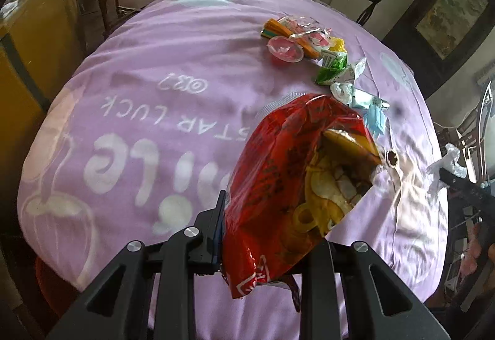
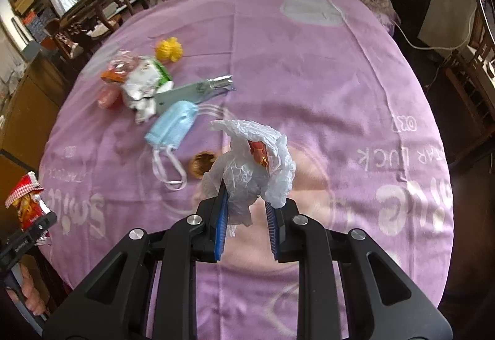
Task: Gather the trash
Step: 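Carry the red snack bag and white plastic bag over the red wastebasket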
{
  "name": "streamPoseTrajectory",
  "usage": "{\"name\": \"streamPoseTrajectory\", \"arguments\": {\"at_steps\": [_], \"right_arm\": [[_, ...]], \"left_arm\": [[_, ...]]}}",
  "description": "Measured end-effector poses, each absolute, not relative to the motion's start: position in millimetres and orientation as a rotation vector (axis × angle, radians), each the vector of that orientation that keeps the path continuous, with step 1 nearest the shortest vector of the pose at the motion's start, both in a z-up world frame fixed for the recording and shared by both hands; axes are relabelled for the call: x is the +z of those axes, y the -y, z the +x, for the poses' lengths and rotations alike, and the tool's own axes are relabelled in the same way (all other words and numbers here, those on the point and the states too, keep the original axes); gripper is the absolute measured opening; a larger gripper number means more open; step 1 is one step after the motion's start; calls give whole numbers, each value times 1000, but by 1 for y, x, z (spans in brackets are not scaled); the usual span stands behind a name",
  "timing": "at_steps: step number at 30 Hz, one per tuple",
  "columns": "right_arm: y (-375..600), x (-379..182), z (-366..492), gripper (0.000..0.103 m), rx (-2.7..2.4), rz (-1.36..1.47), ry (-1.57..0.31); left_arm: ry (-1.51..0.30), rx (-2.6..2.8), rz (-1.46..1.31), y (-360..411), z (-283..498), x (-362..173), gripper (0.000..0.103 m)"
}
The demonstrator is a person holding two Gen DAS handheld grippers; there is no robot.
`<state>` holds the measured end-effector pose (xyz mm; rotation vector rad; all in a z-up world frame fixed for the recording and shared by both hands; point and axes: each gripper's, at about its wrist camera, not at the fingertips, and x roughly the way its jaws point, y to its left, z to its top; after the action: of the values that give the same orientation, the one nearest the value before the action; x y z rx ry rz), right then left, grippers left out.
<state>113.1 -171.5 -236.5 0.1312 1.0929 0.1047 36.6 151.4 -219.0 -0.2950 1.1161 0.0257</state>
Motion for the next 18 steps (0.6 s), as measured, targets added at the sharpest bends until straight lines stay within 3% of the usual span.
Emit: {"name": "streamPoseTrajectory", "arguments": {"at_steps": [18], "right_arm": [[29,-224,59,24,401,-53,-1100]], "left_arm": [[-1077,195,-410,-240,-67,-225,25]]}}
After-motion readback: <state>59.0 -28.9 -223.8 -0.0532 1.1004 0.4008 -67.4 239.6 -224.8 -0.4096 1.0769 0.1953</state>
